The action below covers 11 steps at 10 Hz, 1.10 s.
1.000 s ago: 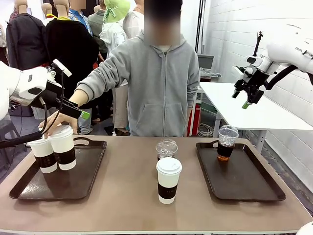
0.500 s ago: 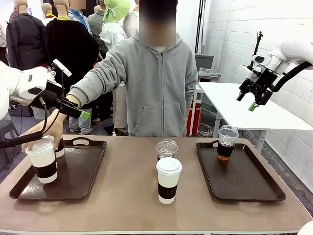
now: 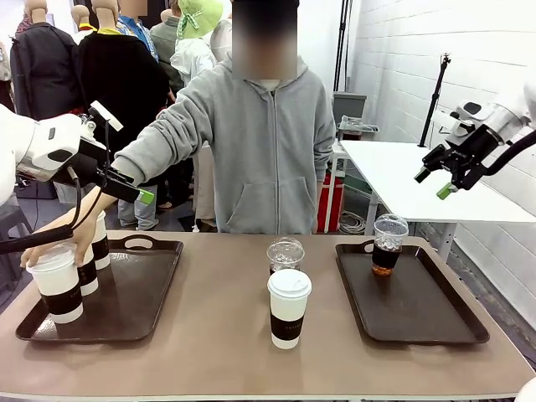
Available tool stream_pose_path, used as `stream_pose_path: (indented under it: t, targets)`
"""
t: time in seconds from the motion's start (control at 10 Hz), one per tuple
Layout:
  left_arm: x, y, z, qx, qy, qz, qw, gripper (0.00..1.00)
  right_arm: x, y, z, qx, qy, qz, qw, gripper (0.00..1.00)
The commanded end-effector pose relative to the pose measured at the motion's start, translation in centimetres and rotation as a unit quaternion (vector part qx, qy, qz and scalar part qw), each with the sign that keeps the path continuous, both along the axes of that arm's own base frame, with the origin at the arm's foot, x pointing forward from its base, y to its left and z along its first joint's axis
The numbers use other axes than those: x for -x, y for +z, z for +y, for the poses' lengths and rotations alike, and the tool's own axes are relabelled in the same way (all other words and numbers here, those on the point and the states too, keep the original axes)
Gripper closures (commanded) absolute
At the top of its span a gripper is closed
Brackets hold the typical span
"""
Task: Distribute the coffee onto the tray.
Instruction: Pick up another iced Americano from the middle of the table and place it on the right Handle tray.
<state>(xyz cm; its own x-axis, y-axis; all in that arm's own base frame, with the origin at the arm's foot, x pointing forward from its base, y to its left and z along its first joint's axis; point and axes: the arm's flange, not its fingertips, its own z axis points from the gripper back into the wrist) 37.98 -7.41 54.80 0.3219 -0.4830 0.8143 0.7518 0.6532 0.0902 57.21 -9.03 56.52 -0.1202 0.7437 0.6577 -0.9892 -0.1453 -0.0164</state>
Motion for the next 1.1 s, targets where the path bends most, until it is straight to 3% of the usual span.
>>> stream_pose_path:
  t: [0.0, 0.3, 0.4, 1.0]
  targets:
    - [-0.2, -0.2, 0.2, 0.003, -0.001, 0.002, 1.000, 0.00, 2.5, -1.7, 1.0, -0.059, -0.052, 0.003, 0.997, 0.00]
    - [-0.2, -0.2, 0.2, 0.003, -0.001, 0.002, 1.000, 0.00, 4.2, -6.0, 2.2, -0.070, -0.067, 0.010, 0.995, 0.00]
    - [-0.2, -0.2, 0.2, 0.003, -0.001, 0.002, 1.000, 0.00, 1.4, -2.9, 0.1, -0.063, -0.051, 0.007, 0.997, 0.00]
    - [-0.2, -0.2, 0.2, 0.003, -0.001, 0.002, 1.000, 0.00, 1.4, -2.9, 0.1, -0.063, -0.051, 0.007, 0.997, 0.00]
